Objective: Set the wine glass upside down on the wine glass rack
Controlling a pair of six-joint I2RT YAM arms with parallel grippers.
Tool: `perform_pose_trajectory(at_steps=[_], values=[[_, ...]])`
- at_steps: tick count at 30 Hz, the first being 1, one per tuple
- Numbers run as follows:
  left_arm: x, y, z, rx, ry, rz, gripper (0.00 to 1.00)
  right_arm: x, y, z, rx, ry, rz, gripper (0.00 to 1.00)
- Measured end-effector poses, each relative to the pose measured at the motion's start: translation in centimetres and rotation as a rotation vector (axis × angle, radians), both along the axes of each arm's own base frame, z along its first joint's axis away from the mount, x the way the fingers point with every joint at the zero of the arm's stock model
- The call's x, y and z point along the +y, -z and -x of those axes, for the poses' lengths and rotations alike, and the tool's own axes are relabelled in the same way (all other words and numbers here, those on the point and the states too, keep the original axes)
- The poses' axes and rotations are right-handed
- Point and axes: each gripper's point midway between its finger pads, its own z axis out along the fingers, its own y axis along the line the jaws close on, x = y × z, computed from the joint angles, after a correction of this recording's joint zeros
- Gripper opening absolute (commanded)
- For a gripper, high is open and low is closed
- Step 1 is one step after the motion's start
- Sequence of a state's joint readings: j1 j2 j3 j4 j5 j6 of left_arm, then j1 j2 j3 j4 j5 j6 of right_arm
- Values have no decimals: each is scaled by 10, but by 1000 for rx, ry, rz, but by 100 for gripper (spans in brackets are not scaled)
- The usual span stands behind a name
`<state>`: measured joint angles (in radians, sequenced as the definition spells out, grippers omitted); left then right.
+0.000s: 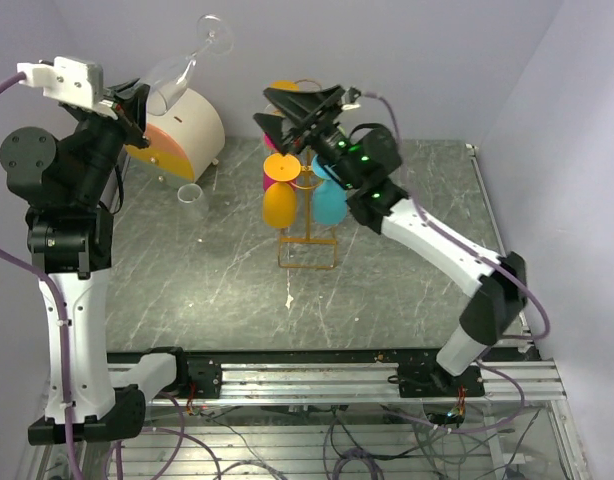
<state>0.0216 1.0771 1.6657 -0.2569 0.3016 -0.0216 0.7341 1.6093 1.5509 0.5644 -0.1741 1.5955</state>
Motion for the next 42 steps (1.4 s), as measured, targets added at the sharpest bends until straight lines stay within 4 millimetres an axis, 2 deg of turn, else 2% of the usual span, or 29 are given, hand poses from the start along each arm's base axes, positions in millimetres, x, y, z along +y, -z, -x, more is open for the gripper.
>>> perform_pose_trajectory(at_steps=[4, 6, 10, 13, 16, 19, 24, 32, 34, 35, 36, 38, 42], values=[[-2, -2, 3, -34, 32, 63, 7, 31, 34, -27, 75, 52, -21, 75], [-4, -1, 3, -38, 52, 85, 7, 41, 38, -33, 82, 78, -45, 74], [-7, 4, 0, -29, 77, 116, 7, 53, 12, -36, 40, 111, -133, 73], [-10, 8, -1, -22, 95, 131, 7, 57, -19, -29, -11, 116, -218, 73], [-12, 12, -1, -17, 109, 146, 7, 61, -35, -25, -39, 114, -288, 73], [-14, 13, 1, -21, 119, 152, 7, 71, -32, -29, -39, 117, -314, 73], [-17, 10, 9, -39, 139, 146, 7, 85, -9, -45, -23, 161, -273, 74], [-24, 5, 25, -69, 178, 123, 7, 80, -22, -47, -36, 187, -306, 73], [-25, 6, 28, -71, 182, 121, 7, 80, -27, -47, -44, 185, -320, 67], [-25, 7, 28, -71, 183, 120, 7, 80, -29, -46, -47, 183, -325, 61], [-25, 7, 29, -72, 183, 120, 7, 81, -30, -46, -47, 181, -329, 48], [-25, 6, 29, -75, 184, 120, 7, 84, -29, -46, -47, 175, -333, 36], [-25, 7, 29, -75, 184, 123, 7, 91, -27, -45, -44, 155, -345, 33]])
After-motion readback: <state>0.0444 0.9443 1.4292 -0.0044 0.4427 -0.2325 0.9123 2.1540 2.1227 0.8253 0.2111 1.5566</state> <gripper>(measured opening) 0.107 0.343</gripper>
